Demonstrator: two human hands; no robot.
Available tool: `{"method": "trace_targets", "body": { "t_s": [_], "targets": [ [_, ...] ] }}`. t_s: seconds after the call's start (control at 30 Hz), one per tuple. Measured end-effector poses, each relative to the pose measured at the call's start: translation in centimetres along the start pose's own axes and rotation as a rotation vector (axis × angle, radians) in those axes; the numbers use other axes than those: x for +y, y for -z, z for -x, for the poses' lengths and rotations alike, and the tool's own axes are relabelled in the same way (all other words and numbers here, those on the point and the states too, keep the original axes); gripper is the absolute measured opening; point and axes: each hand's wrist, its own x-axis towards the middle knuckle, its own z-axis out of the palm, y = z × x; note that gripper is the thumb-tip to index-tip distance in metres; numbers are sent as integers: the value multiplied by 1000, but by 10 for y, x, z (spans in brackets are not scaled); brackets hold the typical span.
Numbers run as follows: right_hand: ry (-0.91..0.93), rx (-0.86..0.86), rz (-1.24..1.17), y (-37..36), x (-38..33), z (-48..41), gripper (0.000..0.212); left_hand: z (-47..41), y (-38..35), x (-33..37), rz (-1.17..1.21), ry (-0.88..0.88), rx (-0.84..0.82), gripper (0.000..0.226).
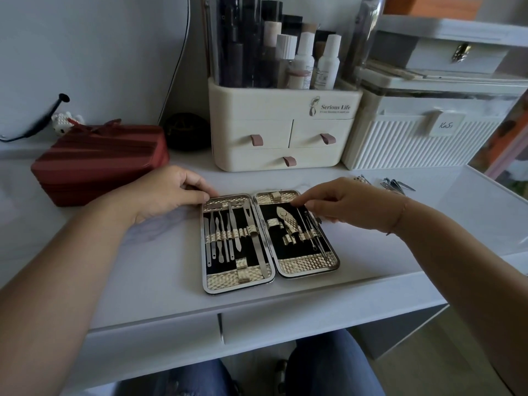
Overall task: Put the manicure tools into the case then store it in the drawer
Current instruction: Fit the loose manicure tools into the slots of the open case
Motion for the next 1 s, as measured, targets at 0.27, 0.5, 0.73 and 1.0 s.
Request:
{"method": "trace_targets", "body": {
  "t_s": [0.27,0.5,0.73,1.0],
  "targets": [
    [39,-18,96,-1,2,10,29,0,0,-1,-2,5,0,18],
    [-39,511,104,19,32,13,12,1,0,-1,-2,0,0,21],
    [-350,640,186,38,80,15,10,2,2,0,-15,-22,-17,23],
    [-331,589,252,28,75,15,12,1,1,-1,-5,-10,-11,18]
  ]
}}
